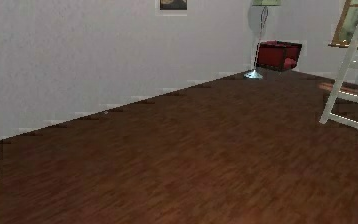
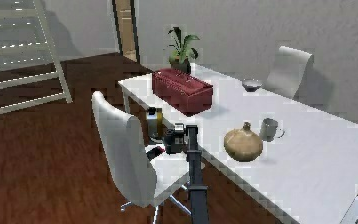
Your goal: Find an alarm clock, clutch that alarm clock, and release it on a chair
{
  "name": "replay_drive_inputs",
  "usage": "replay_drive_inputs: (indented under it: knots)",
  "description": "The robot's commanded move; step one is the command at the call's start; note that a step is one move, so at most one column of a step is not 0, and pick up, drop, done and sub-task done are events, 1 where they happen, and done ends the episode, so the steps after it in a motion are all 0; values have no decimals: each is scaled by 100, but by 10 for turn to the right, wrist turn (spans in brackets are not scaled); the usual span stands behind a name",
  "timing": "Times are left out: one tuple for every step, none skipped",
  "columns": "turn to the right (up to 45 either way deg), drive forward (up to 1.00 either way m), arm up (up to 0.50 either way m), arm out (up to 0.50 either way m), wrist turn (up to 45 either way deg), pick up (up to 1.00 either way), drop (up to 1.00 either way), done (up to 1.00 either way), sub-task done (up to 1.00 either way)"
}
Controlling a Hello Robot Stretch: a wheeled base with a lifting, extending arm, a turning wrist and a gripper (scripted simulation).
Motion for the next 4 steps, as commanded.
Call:
replay_drive_inputs:
  knots:
    - [0,0,-32,0,0,0,0,0,0]
    - [0,0,0,0,0,0,100,0,0]
    - [0,0,10,0,0,0,0,0,0]
    - [0,0,0,-8,0,0,0,0,0]
